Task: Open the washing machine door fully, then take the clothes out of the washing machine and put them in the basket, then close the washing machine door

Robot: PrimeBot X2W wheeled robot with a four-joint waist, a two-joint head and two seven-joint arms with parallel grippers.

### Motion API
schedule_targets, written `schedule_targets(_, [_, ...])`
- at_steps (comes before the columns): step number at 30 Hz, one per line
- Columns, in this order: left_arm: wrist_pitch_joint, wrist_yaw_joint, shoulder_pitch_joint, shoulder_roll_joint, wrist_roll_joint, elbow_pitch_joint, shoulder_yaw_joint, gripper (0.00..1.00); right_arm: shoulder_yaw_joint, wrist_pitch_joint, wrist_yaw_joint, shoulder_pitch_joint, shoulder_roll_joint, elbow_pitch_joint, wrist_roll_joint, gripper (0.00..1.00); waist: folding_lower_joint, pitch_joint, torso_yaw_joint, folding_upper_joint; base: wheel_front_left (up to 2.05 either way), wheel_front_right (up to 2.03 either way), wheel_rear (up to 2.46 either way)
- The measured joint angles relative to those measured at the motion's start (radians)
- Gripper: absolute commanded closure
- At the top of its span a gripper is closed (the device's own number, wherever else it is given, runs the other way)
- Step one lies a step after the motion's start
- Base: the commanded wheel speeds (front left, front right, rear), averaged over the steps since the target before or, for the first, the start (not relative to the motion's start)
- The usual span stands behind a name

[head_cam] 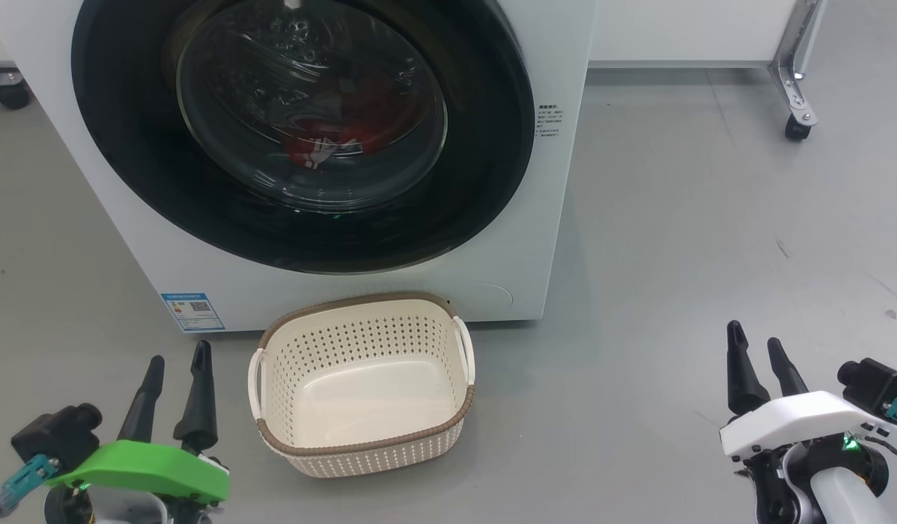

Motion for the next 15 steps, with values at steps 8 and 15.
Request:
schedule_targets(8, [-0.029, 0.018, 0.000, 0.010, 0.117, 0.001, -0.038, 0.00, 0.033, -0.027, -0.013, 0.000, -0.002, 0.002, -0.110, 0.00, 0.0000, -0.002, 0.001, 0.0000, 0.00, 0.00, 0.00])
schedule_targets(15, [-0.049, 0.029, 0.000, 0.011, 0.203, 0.000, -0.065, 0.00, 0.061, -0.050, -0.026, 0.000, -0.007, 0.015, -0.193, 0.00, 0.0000, -0.003, 0.002, 0.0000, 0.00, 0.00, 0.00])
